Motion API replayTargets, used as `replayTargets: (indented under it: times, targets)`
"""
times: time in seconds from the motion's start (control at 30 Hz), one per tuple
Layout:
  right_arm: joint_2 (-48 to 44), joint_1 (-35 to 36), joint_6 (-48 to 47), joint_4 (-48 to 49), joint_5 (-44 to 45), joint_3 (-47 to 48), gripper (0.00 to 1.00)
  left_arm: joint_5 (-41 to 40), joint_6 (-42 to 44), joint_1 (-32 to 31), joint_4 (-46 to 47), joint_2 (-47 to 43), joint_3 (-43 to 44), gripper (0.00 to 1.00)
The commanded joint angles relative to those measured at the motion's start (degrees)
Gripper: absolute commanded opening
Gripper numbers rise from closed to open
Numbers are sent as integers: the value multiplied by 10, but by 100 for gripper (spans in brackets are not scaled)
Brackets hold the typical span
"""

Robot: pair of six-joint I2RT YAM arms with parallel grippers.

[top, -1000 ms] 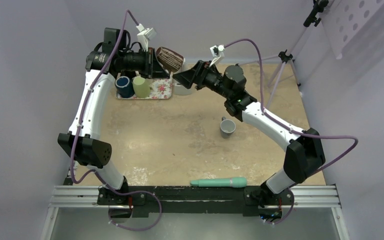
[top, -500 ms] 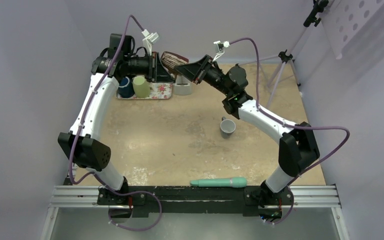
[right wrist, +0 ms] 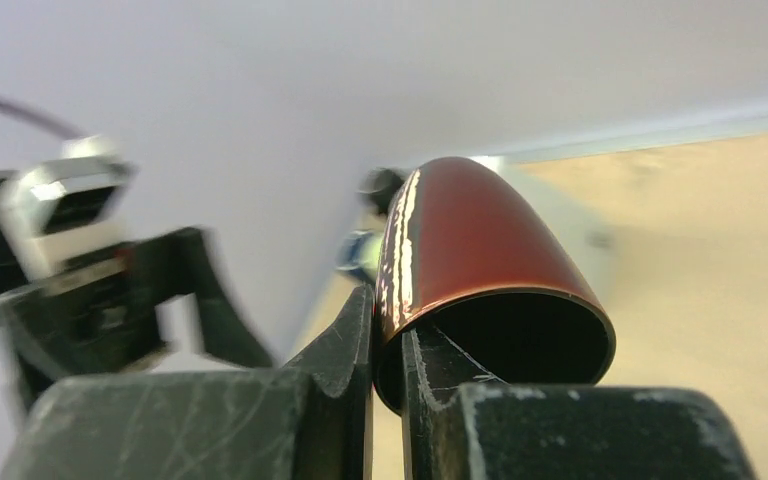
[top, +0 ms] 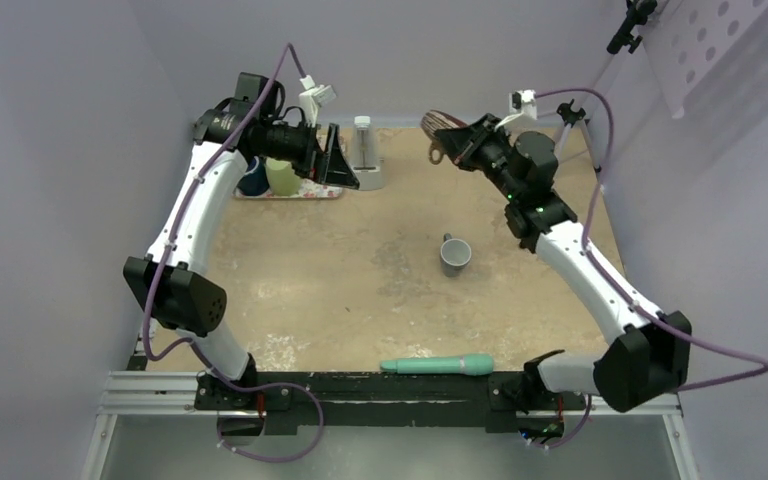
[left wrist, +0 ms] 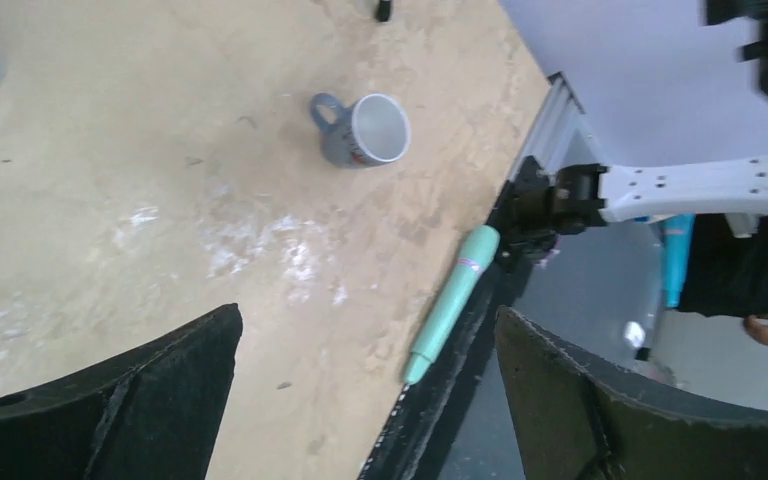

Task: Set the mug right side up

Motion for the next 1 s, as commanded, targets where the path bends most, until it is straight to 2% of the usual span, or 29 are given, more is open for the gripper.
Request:
replayTargets:
  times: [0.0, 0.07, 0.17, 0.3, 0.57, 0.97]
  targets:
    - [-67, -33, -188, -321, 184, 61, 0, -94, 90, 4, -54, -4, 52, 100]
    - [-64, -67, -226, -421, 215, 77, 0, -134, 115, 5, -61, -9, 58, 100]
    - [-37, -124, -270, -531, 216, 82, 0, -200, 144, 5, -65, -10, 55, 100]
    - [5, -149, -303, -605, 213, 75, 0, -279, 168, 6, -66, -5, 43, 100]
    - [89, -154, -329, -603, 111, 24, 0, -321, 187, 8, -55, -8, -2, 100]
    - [175, -150, -338, -584, 97, 17, 0, -411, 215, 13, -45, -2, -31, 100]
